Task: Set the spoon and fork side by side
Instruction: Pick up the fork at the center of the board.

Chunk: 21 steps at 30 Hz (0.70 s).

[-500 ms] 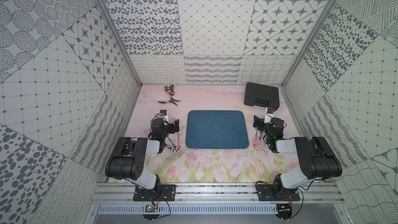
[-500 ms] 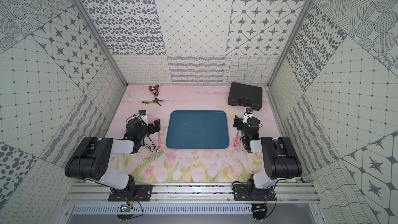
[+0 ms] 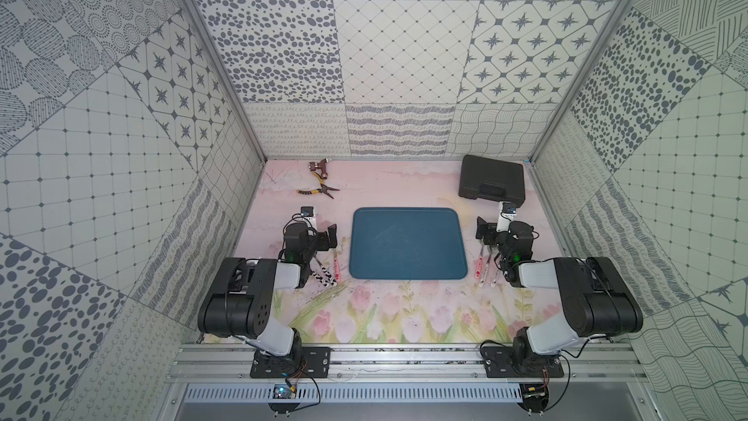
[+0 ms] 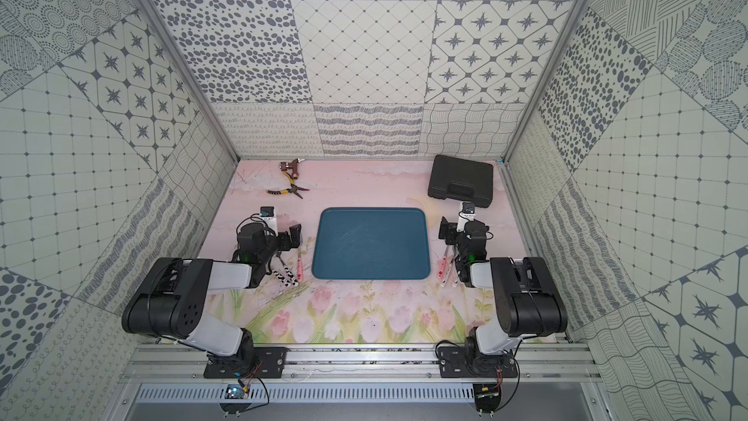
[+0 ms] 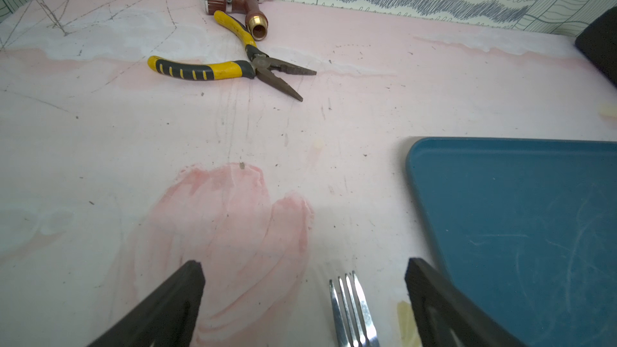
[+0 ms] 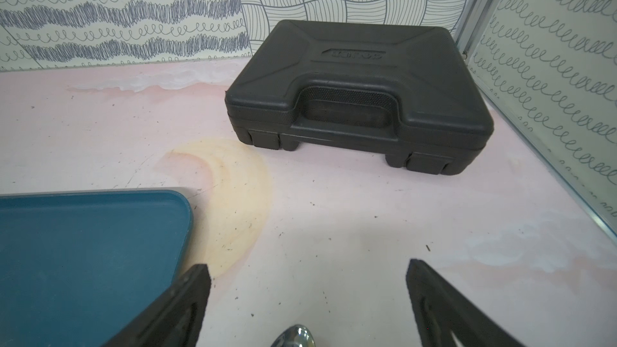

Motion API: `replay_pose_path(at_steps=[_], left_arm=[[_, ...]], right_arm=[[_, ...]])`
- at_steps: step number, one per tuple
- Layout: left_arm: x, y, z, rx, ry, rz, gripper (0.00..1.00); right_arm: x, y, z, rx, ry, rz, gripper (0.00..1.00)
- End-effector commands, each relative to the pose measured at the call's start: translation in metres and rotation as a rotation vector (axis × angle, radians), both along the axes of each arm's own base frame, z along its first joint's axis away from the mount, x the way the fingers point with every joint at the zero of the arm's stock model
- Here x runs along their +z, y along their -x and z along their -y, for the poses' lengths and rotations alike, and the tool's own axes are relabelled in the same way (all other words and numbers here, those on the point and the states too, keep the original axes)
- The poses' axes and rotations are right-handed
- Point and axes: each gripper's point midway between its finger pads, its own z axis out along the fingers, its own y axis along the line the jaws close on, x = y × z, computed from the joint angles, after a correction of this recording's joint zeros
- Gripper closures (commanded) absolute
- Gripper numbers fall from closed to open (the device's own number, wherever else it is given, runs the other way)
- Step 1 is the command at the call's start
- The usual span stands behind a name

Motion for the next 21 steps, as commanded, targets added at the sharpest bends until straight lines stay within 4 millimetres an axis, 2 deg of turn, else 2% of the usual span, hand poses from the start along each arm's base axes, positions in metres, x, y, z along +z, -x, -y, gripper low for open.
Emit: replay_pose_path(at_steps=[1, 12, 14, 16, 19, 21], left_arm=[[0.009, -0.005, 0.003, -0.024, -0.016, 0.039, 0.01], [0.009, -0.006, -0.001, 0.001, -0.019, 0.034, 0.01], [0.018, -0.008, -0.005, 0.021, -0.029, 0.028, 0.01], [0.036, -0.01, -0.015, 0.097, -0.041, -0.018, 0.01], [0.086, -0.013, -0.027, 0.192, -0.053, -0.051, 0.01], [0.124, -0.009, -0.036, 0.288, 0.002, -0.093, 0.01]], right_arm=[[0.014, -0.008, -0.001, 0.004, 0.003, 0.047, 0.03], [0.014, -0.009, -0.001, 0.003, 0.006, 0.047, 0.03], [0.025, -0.011, 0.008, -0.088, 0.036, 0.061, 0.03], [0.044, -0.014, 0.013, -0.171, 0.091, 0.014, 0.03], [0.083, -0.02, 0.017, -0.279, 0.073, -0.051, 0.03], [0.094, -0.02, 0.012, -0.273, 0.018, -0.138, 0.03]])
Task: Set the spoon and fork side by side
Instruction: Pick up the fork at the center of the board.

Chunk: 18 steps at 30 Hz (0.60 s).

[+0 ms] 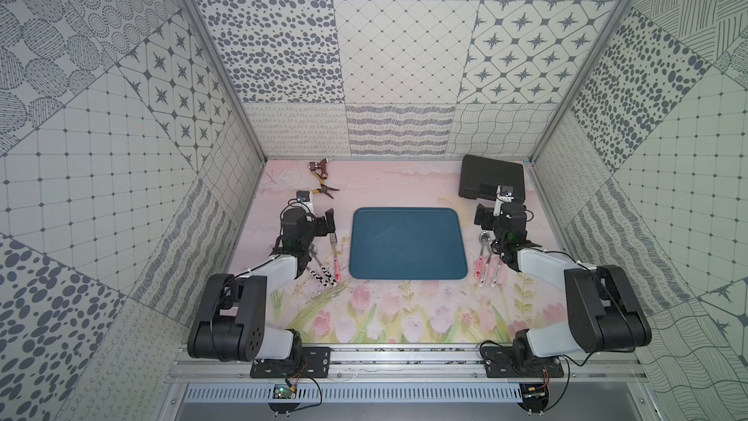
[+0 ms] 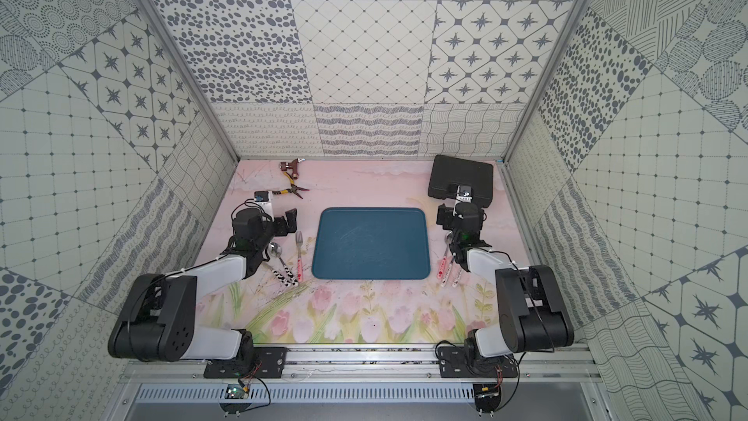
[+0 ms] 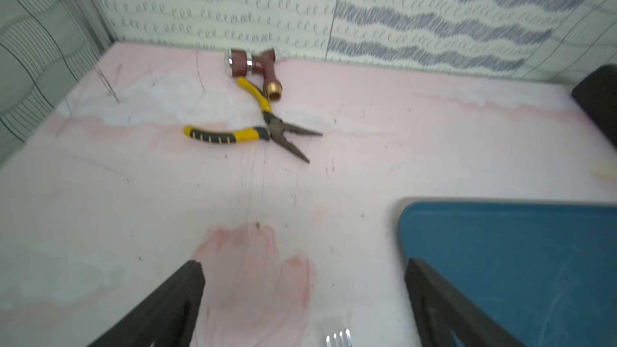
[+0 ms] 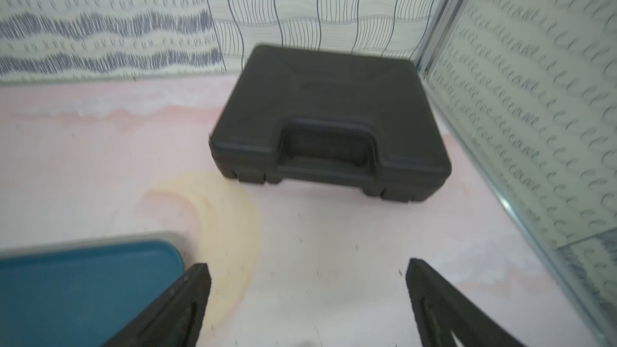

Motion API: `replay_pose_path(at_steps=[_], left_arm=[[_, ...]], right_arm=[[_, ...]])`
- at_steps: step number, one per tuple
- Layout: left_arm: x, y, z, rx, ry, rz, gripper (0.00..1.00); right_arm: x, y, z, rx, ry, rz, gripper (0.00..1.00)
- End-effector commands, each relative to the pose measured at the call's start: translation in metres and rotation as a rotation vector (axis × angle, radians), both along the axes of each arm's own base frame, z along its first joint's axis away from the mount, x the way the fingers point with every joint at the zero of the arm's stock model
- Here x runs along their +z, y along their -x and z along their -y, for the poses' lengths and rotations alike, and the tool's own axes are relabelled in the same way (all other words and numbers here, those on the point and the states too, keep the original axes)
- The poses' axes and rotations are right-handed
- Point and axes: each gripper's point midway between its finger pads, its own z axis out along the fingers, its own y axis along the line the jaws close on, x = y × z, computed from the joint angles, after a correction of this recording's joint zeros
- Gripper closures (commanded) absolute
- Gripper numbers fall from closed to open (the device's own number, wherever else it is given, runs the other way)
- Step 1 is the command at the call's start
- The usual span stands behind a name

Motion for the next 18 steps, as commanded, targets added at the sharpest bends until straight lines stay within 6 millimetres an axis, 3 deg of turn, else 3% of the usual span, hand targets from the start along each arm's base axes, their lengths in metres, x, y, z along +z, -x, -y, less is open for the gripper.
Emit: replay_pose_path(at_steps=[1, 3, 5, 8, 9, 10, 11, 12, 13, 15, 18], left_arm=[[0.047, 0.025, -0.032, 0.269, 0.079, -0.204, 0.01], [0.066, 0.037, -0.034, 0.314, 0.123, -0.277, 0.01], [0.067, 0.043, -0.033, 0.344, 0.225, -0.325, 0.01], [0.06, 0.042, -0.007, 0.2, 0.381, -0.389, 0.03], [0.058, 0.044, -0.002, 0.189, 0.405, -0.415, 0.11], [0.057, 0.046, 0.001, 0.192, 0.428, -0.427, 0.23], [0.054, 0.05, 0.0, 0.23, 0.457, -0.444, 0.56], [0.051, 0.056, 0.0, 0.268, 0.493, -0.472, 0.88], [0.047, 0.063, 0.003, 0.28, 0.52, -0.512, 1.0], [0.04, 0.079, 0.012, 0.302, 0.527, -0.614, 1.0], [0.021, 0.114, 0.04, 0.276, 0.496, -0.871, 1.0]], right_arm=[[0.027, 0.007, 0.014, -0.138, -0.077, -0.092, 0.03], [0.025, 0.006, 0.012, -0.158, -0.147, -0.124, 0.03], [0.02, 0.002, -0.008, -0.027, -0.233, -0.163, 0.03], [0.019, 0.003, -0.027, 0.061, -0.286, -0.233, 0.42], [0.02, 0.004, -0.027, 0.054, -0.292, -0.256, 0.61], [0.021, 0.008, -0.025, 0.029, -0.294, -0.281, 0.88], [0.023, 0.012, -0.022, -0.004, -0.302, -0.294, 1.0], [0.025, 0.016, -0.019, -0.028, -0.318, -0.295, 1.0], [0.026, 0.022, -0.017, -0.05, -0.336, -0.3, 1.0], [0.025, 0.033, -0.019, -0.059, -0.352, -0.335, 0.99], [0.014, 0.047, -0.024, -0.047, -0.337, -0.427, 0.85]])
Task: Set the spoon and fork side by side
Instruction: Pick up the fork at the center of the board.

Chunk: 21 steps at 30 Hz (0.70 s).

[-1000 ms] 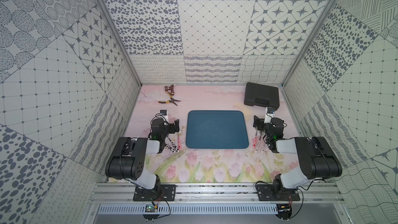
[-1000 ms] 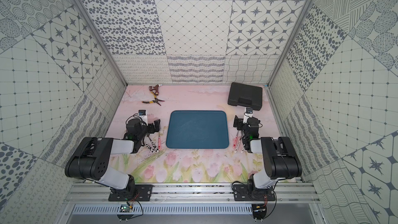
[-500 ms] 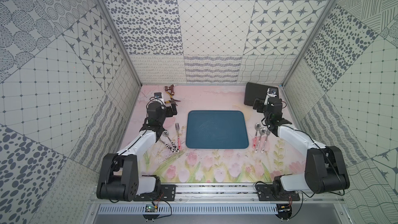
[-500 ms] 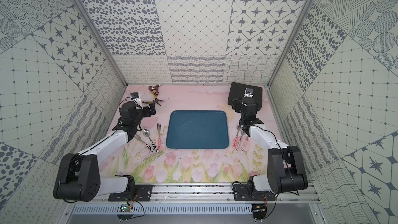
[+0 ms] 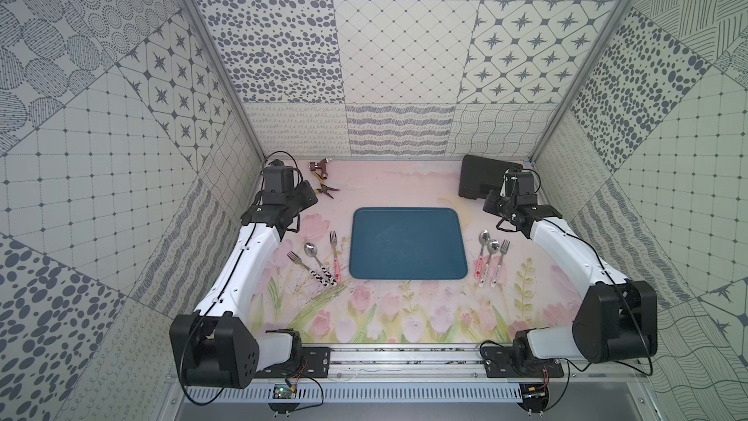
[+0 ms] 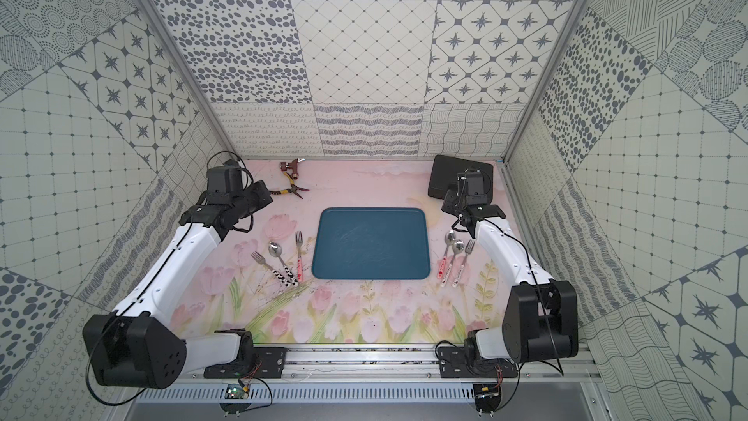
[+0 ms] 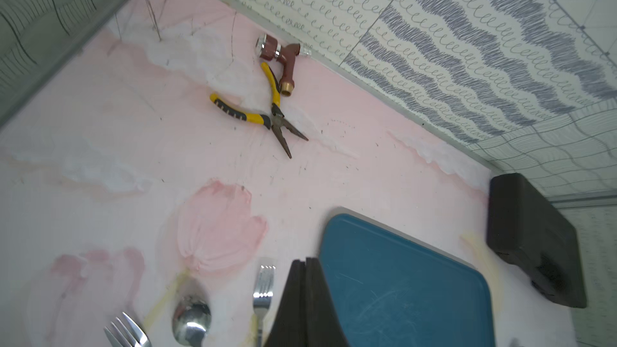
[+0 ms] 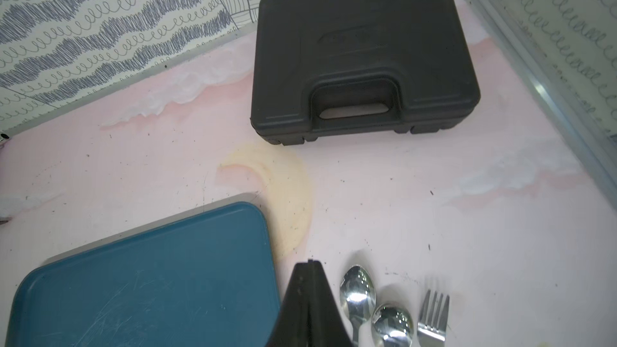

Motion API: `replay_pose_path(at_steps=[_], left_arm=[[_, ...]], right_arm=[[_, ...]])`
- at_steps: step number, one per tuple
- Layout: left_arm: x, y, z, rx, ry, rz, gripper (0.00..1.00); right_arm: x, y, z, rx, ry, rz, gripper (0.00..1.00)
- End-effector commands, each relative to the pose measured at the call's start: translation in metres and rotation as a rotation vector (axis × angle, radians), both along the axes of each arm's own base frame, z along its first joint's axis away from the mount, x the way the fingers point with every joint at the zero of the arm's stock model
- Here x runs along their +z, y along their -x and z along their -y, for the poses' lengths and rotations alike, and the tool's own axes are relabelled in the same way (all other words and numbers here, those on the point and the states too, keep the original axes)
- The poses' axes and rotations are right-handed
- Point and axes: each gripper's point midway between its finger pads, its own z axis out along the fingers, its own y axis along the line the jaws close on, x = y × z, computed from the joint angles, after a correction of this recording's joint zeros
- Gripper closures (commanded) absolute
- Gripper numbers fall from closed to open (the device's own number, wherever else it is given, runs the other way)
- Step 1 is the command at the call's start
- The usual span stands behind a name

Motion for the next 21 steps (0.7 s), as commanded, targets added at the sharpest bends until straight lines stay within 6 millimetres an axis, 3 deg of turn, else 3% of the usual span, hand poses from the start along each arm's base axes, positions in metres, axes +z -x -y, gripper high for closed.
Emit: replay_pose_path(at_steps=[1, 2, 6, 8, 14, 21], left_arm=[[-0.064, 0.096, 0.045, -0.017, 0.15, -0.589, 1.0], [-0.071, 0.112, 0.053, -0.04, 0.132, -0.675, 0.98], [-0.096, 0.152, 0.077, -0.117, 0.058, -0.841, 0.58], [-0.114, 0.166, 0.079, -0.118, 0.066, -0.931, 0.49], [-0.138, 0.183, 0.075, -0.174, -0.034, -1.056, 0.45], [-0.171, 0.167, 0.07, -0.199, -0.108, -1.061, 0.6]], right_arm=[[-0.002, 0.022, -0.006, 0.005, -0.023, -0.098, 0.84], [-0.004, 0.026, -0.007, 0.012, -0.028, -0.112, 0.82], [-0.014, 0.036, -0.017, 0.044, -0.055, -0.156, 0.8], [-0.02, 0.038, -0.023, 0.059, -0.062, -0.179, 0.78], [-0.024, 0.039, -0.029, 0.076, -0.053, -0.199, 0.73], [-0.025, 0.043, -0.029, 0.076, -0.049, -0.195, 0.75]])
